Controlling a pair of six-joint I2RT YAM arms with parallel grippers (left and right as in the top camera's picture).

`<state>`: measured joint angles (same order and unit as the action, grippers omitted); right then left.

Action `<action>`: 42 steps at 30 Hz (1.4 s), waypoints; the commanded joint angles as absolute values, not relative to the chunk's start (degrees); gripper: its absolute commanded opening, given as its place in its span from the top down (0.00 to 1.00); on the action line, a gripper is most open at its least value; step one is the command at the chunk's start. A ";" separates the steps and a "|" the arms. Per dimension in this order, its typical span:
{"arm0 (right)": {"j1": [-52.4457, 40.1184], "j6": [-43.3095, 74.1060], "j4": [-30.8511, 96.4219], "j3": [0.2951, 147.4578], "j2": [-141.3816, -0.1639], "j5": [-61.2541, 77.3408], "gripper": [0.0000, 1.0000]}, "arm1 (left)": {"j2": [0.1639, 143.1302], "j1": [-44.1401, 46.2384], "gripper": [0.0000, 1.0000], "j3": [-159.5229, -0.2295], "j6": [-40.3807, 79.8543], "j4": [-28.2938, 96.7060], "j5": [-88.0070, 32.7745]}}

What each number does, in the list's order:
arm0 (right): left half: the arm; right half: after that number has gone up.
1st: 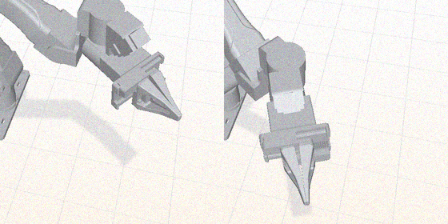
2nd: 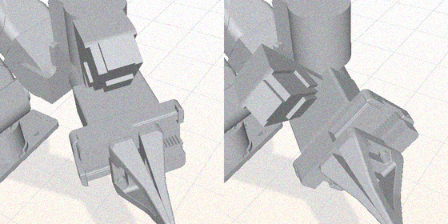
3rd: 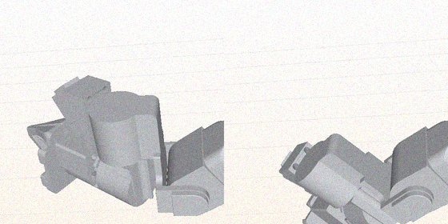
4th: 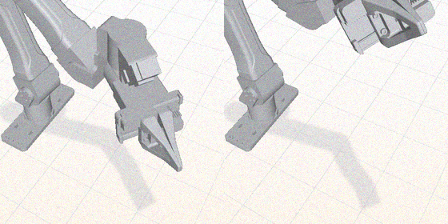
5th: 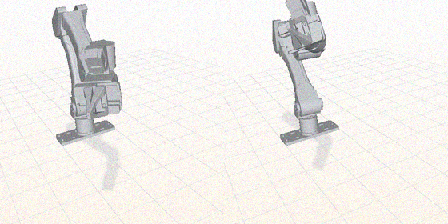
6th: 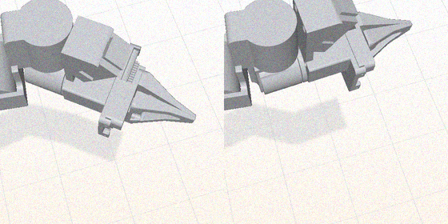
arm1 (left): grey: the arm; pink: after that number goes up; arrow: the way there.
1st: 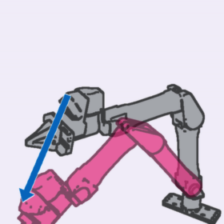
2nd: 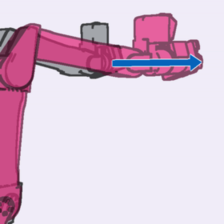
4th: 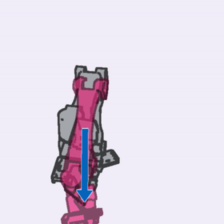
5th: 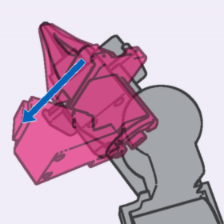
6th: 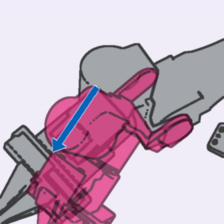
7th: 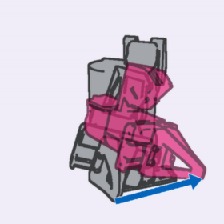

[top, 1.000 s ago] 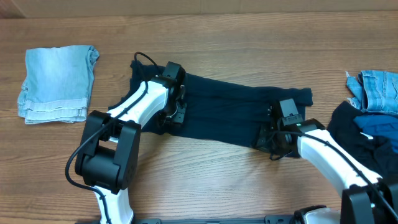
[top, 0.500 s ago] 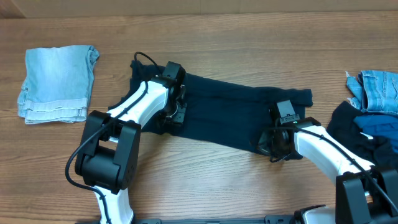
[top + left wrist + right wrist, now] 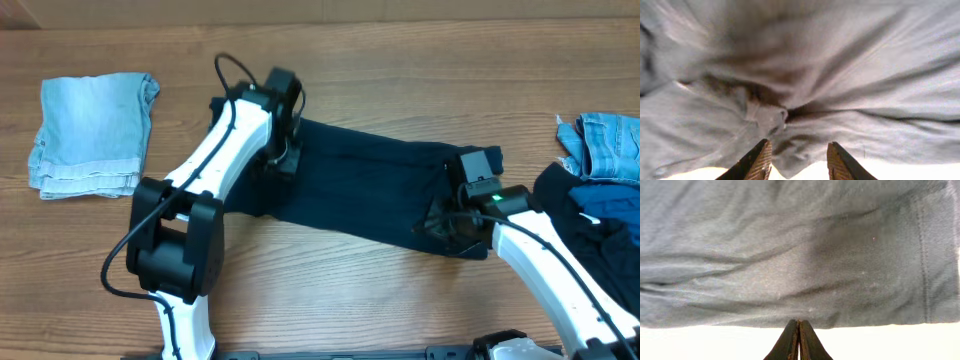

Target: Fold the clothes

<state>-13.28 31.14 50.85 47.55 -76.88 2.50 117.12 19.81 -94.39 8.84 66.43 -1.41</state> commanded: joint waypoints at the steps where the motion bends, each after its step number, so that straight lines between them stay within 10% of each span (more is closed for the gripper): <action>1: -13.37 30.15 51.09 48.45 -76.31 1.56 0.91 | 116.42 18.33 0.54 -99.59 9.26 67.81 2.48; 3: -12.78 30.17 48.60 48.34 -76.73 1.54 0.88 | 116.84 15.14 0.51 -98.61 9.45 65.39 3.40; 6: -9.56 29.28 44.95 48.34 -80.88 1.74 0.90 | 116.97 9.37 0.81 -93.65 9.91 60.71 2.81; 9: -8.69 26.70 41.78 48.34 -86.21 1.76 0.91 | 116.97 7.14 0.90 -87.33 9.61 54.83 1.48; 29: -8.49 23.35 37.95 49.74 -90.24 1.30 0.86 | 116.99 -4.49 0.96 -74.85 23.09 46.92 6.61; 34: -2.33 22.44 39.27 60.45 -90.24 5.89 0.75 | 116.99 -4.45 0.84 -75.33 22.57 46.41 4.93; 36: 0.99 22.44 38.41 61.89 -90.26 6.13 0.53 | 116.97 -4.47 0.59 -78.37 17.17 47.53 1.30; 42: 6.13 21.45 29.47 61.87 -98.43 10.63 0.39 | 116.97 -4.03 0.50 -89.95 14.09 53.32 -9.08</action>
<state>5.87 22.44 32.69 60.97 -93.67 7.84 116.46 -4.12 -85.19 16.71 52.58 -3.51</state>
